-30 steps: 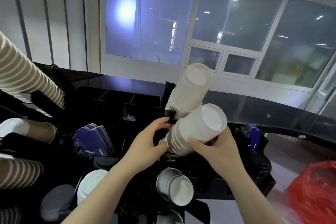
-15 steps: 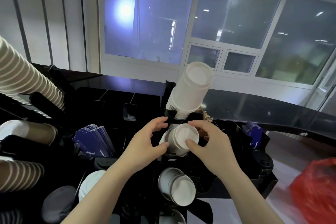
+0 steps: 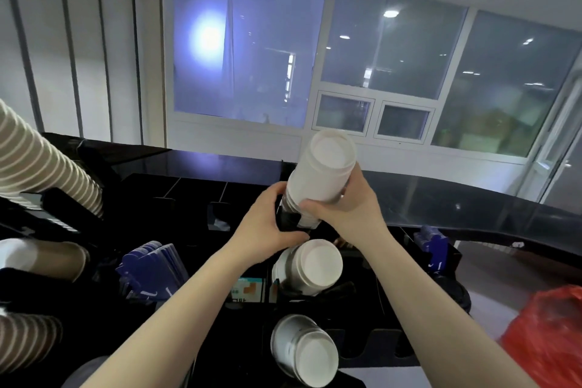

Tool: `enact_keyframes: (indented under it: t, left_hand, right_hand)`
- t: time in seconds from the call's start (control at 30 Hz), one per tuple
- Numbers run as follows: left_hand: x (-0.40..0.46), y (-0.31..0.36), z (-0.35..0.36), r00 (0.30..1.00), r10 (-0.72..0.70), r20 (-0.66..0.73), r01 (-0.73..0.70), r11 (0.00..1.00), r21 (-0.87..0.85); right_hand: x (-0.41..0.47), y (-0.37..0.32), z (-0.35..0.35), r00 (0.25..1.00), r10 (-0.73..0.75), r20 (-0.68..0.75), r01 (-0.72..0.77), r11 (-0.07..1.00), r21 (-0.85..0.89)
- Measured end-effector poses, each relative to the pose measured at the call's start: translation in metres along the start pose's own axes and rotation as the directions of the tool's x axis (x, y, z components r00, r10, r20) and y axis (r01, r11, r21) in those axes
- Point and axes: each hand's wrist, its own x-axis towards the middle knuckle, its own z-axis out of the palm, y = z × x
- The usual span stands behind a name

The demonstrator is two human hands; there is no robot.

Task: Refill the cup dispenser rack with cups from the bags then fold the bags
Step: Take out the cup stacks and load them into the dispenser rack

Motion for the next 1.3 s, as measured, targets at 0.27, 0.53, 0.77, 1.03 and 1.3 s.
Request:
enact_keyframes:
  t: [0.27, 0.53, 0.77, 1.03, 1.3]
  left_hand:
    - [0.011, -0.011, 0.014, 1.000, -0.019, 0.014, 0.020, 0.989, -0.145]
    - [0.010, -0.010, 0.017, 0.999, -0.036, -0.008, 0.034, 0.991, -0.126]
    - [0.014, -0.010, 0.014, 0.998, -0.056, 0.025, 0.059, 0.994, -0.089]
    - [0.015, -0.013, 0.008, 0.996, -0.069, 0.050, 0.075, 0.989, -0.126]
    - [0.016, -0.012, 0.011, 0.994, -0.073, 0.080, 0.080, 0.993, -0.086]
  right_hand:
    - [0.010, 0.025, 0.013, 0.995, 0.075, 0.063, -0.079, 0.995, 0.060]
    - [0.003, 0.031, 0.025, 0.995, 0.063, -0.079, -0.056, 0.995, 0.088]
    - [-0.001, 0.029, 0.023, 0.988, 0.070, -0.137, -0.065, 0.997, 0.040]
    - [0.004, 0.031, 0.019, 0.995, 0.063, -0.071, -0.055, 0.992, 0.116]
    - [0.005, 0.025, 0.008, 0.997, -0.006, -0.075, 0.021, 0.978, 0.205]
